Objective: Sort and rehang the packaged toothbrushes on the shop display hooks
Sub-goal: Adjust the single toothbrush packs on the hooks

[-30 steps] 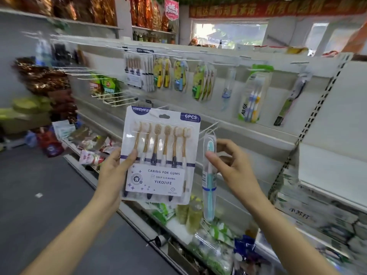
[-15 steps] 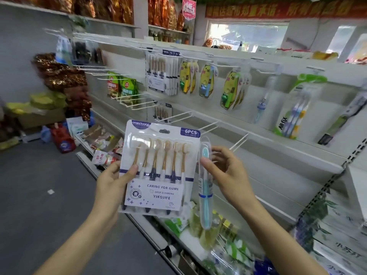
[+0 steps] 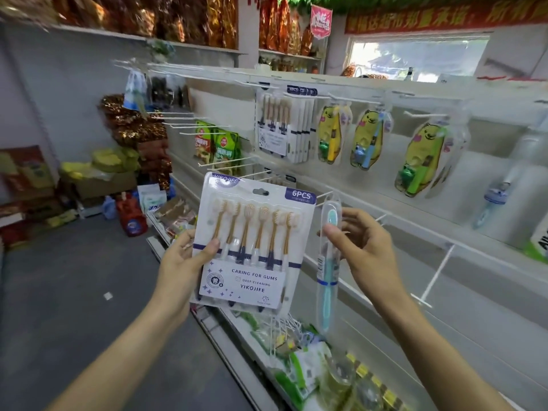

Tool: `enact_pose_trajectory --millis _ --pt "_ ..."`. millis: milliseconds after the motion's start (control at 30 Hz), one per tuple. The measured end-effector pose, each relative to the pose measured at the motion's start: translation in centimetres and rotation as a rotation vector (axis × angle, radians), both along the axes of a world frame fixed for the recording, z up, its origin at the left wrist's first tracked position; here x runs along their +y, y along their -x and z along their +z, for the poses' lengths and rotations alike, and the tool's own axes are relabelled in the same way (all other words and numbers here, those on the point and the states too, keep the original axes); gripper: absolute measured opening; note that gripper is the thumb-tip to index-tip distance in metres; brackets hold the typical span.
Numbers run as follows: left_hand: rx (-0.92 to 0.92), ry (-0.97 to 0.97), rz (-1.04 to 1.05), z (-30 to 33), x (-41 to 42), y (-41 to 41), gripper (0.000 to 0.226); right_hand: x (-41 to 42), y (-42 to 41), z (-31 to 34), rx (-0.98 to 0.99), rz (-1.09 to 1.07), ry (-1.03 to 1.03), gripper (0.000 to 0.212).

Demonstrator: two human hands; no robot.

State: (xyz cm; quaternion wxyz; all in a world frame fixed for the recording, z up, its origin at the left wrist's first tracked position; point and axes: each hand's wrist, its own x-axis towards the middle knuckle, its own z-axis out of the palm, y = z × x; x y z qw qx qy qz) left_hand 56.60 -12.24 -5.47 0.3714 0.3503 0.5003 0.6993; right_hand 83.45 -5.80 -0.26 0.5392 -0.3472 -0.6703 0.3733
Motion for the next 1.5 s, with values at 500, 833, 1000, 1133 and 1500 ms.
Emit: enact_pose_trajectory --millis 500,833,1000,1133,1500 --pt "-0.080 -0.003 -0.114 -0.5 10.4 7.4 0.018 7.3 5.8 -0.4 -0.020 -0.171 0.054 0.015" --pt "-0.070 -0.062 -0.372 2.3 18.7 15.2 0.016 9.1 13.1 -0.8 -0.013 -0.390 0.054 0.034" --pt "-0.041 -0.088 -0.420 3.8 22.4 19.3 0.018 9.6 17.0 -1.0 -0.021 -0.463 0.051 0.035" --pt "-0.056 -0.108 -0.432 5.8 25.6 21.2 0.027 9.9 19.1 -0.4 -0.058 -0.513 0.046 0.028" --pt "-0.103 -0.207 -0.393 9.1 32.4 20.9 0.012 12.3 18.6 0.6 -0.082 -0.564 0.032 0.039"
